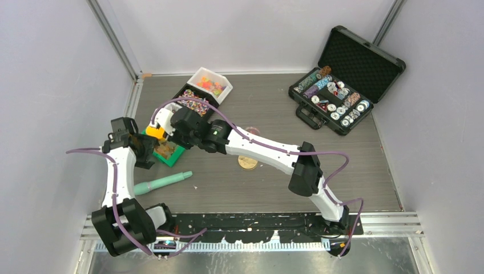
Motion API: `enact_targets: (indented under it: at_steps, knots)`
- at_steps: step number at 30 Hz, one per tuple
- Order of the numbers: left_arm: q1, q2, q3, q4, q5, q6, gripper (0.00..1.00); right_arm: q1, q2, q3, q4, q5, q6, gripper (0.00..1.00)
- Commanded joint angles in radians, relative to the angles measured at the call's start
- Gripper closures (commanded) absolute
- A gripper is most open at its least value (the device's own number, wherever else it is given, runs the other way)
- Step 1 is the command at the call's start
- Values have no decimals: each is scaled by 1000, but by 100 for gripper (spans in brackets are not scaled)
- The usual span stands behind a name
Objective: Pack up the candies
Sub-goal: Adjust the spatula.
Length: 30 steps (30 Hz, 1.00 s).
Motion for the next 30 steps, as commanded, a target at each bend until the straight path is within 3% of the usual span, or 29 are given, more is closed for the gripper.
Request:
enact_targets:
  at_steps: [1,7,10,17,23,30]
  knots:
    - [6,-48,23,-23,-13,-8,32,4,-83,-28,79,38,-24,100]
    - [4,-58,148,-127,-100,32,32,1,-49,-36,25,102,-51,100]
    - [3,-51,171,-117,-79,33,33,2,-41,-24,1,93,-42,100]
    - [-7,-26,78,53,93,14,39,4,-68,-15,21,29,-22,100]
    - [-13,-21,40,102,87,18,42,5,-102,-34,78,-35,4,100]
    - [-17,-29,8,102,60,29,43,5,-156,-138,264,-77,53,100]
